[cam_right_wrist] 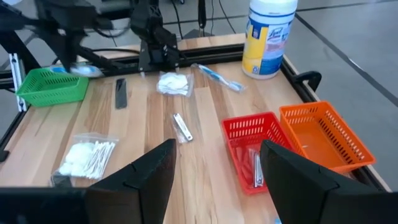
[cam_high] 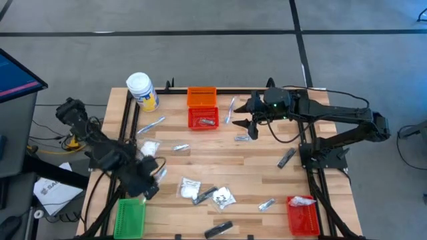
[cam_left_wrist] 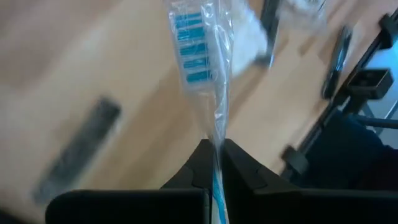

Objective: Pick & Place Travel size toiletries
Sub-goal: Put the blue toothbrush into the green basket

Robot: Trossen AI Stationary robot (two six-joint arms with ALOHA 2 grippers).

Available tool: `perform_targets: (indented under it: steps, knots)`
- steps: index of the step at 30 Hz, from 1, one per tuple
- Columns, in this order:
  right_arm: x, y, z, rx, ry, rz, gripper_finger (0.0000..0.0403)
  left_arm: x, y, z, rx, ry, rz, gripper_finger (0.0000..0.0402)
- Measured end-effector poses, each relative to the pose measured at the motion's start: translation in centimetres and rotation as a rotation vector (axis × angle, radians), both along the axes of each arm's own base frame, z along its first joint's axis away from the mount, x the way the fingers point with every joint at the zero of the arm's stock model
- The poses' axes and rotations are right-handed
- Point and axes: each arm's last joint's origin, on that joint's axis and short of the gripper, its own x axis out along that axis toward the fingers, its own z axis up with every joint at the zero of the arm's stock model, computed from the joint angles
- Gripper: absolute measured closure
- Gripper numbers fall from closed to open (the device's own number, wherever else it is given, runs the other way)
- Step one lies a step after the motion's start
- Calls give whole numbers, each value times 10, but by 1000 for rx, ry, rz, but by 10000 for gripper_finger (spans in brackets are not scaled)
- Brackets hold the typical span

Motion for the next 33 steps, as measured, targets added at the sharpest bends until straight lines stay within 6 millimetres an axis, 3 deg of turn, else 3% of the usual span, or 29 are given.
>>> perform_targets:
  steps: [8,18,25,33]
  knots:
    - [0,0,0,-1,-4,-1,178,-25,-48,-1,-108,240,143,400]
    - [0,0,0,-1,-3,-1,178,-42,-92,-36,28,239,225,400]
    - [1,0,1,-2,-10,-1,178,-48,-104,-50,39,336,233,400]
    - [0,0,1,-3,-10,-1,178,-53,-109,-53,50,322,194,399]
